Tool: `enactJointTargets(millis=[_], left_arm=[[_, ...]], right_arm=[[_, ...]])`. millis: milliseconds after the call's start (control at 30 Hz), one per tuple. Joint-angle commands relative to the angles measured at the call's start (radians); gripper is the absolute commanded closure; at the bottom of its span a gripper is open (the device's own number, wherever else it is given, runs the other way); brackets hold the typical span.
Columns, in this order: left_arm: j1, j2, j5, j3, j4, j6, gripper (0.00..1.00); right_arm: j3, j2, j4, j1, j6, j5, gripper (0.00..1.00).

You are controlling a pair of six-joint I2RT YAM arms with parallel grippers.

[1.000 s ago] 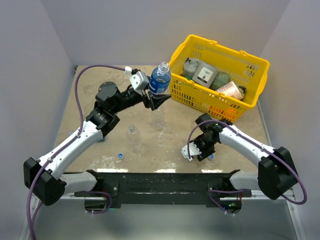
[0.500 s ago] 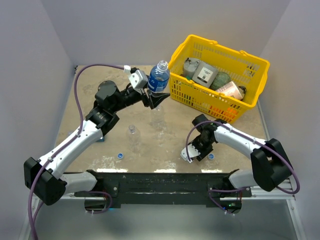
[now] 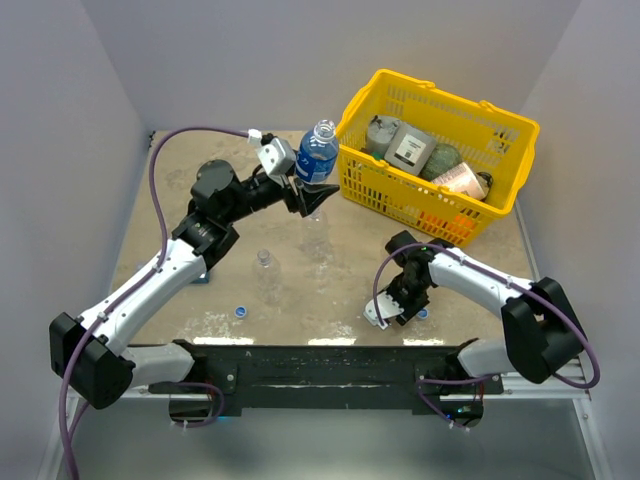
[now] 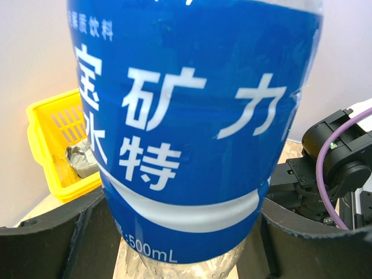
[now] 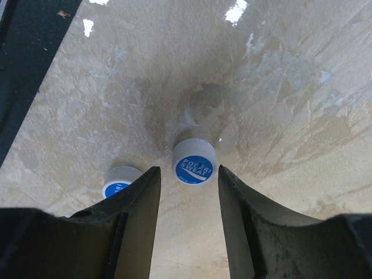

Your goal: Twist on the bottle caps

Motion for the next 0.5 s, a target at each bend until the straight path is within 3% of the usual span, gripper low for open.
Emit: enactJointTargets(millis=[0, 467], left_arm=[[0.011, 0.001, -0.009, 0.016, 0.066, -0.022, 1.0], [0.012, 0.001, -0.006, 0.013, 0.063, -0.025, 1.0]], right_arm=[[-0.001, -0.014, -0.025, 0.006, -0.014, -0.008, 0.53], [-0.023, 0.029, 0.061, 0.006, 0.029, 0.008, 0.59]])
